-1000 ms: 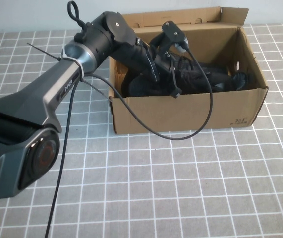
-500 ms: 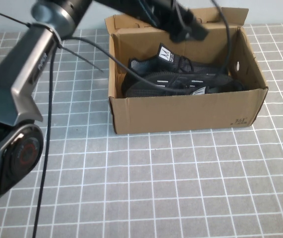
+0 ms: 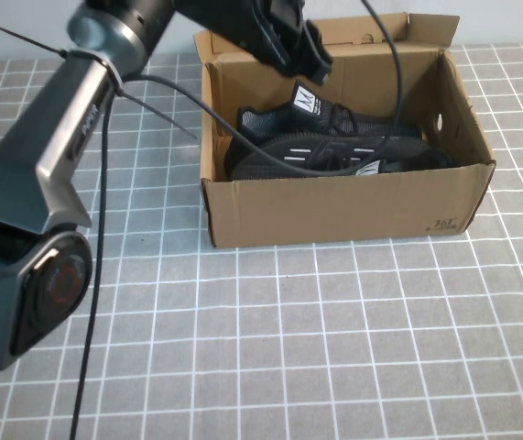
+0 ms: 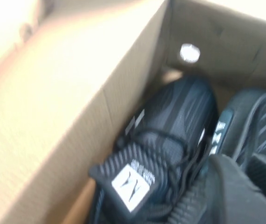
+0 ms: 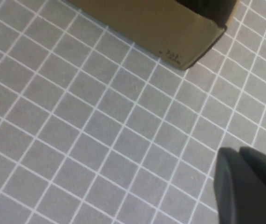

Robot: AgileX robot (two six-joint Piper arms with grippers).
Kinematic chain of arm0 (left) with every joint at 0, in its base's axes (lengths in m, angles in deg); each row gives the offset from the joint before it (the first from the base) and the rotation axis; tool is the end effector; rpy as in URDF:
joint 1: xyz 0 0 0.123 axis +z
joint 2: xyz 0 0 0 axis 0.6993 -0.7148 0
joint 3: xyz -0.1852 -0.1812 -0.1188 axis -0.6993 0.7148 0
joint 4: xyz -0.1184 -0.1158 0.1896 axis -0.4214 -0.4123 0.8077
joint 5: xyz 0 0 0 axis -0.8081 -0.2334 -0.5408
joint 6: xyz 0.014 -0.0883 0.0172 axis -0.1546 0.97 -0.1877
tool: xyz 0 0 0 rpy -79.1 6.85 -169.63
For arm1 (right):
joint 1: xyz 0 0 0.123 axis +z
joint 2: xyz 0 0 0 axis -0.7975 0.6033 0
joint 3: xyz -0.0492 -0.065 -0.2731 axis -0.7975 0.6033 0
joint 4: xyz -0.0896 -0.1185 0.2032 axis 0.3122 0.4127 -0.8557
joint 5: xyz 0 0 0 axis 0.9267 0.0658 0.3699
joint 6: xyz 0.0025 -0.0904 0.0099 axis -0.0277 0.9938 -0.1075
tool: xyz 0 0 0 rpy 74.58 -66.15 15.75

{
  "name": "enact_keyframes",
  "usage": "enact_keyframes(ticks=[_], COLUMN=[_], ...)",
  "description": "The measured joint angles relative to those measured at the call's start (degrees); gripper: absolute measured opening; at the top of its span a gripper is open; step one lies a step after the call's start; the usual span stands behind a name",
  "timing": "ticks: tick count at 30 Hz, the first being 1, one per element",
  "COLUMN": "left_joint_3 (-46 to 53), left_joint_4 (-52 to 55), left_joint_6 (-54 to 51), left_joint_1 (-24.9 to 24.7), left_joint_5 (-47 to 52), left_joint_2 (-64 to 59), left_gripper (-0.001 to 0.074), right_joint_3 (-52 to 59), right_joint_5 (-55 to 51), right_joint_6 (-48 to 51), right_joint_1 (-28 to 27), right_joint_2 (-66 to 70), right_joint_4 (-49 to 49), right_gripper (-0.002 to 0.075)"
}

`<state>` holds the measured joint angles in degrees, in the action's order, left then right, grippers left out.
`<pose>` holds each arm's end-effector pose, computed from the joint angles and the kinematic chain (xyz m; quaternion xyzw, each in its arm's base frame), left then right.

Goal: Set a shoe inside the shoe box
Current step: Hand over the shoe

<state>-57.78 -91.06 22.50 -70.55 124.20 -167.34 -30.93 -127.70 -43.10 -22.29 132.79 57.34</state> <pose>0.4527 -0.2602 0.3289 0.4874 0.7668 -0.1632 0.3846 0.1332 0.0589 0.4060 -0.2623 0.8908 -0.0102 0.3709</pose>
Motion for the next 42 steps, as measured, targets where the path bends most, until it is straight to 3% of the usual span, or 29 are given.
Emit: enact_keyframes(ticks=[5,7,10,13,17,22,30,35,42], left_joint_3=[0.9,0.9,0.9,0.9,0.9,1.0,1.0,1.0,1.0], left_joint_4=[1.2,1.2,1.2,1.2,2.0,5.1,14.7,16.8,15.2], left_joint_6=[0.4,0.4,1.1,3.4,6.8,7.8,9.1,10.2,10.8], left_joint_1=[0.0,0.2,1.0,2.1,3.3,3.6,3.9,4.9,8.7], left_joint_5=[-0.2,-0.3,0.2,1.7,4.6,8.0,8.6,8.8,8.9], left_joint_2=[-0.9,-0.9,-0.6,-0.2,0.5,2.8,6.5,7.6,7.6], left_gripper=[0.0046,0.0101,0.0244,0.0369,0.0411,0.0334,0.0053,0.0006,-0.0001], right_joint_3=[0.0,0.0,-0.2,-2.5,-8.4,-18.4,-36.4,-43.5,-44.6], right_joint_5=[5.5,8.2,11.6,12.0,12.2,12.0,3.5,-1.9,-3.5], right_joint_6=[-1.8,-4.4,-7.6,-9.3,-10.6,-15.3,-19.1,-19.2,-19.2], right_joint_1=[0.0,0.0,0.0,0.0,0.0,0.0,0.0,-0.2,-2.9], right_joint_2=[0.4,1.4,4.6,10.1,19.5,30.2,47.6,55.9,61.9], right_joint_4=[-1.7,-2.0,-2.5,-2.8,-2.8,-2.9,-3.7,-4.5,-9.0], right_gripper=[-0.0016,-0.0015,0.0007,0.0086,0.0237,0.032,0.0332,0.0333,0.0333])
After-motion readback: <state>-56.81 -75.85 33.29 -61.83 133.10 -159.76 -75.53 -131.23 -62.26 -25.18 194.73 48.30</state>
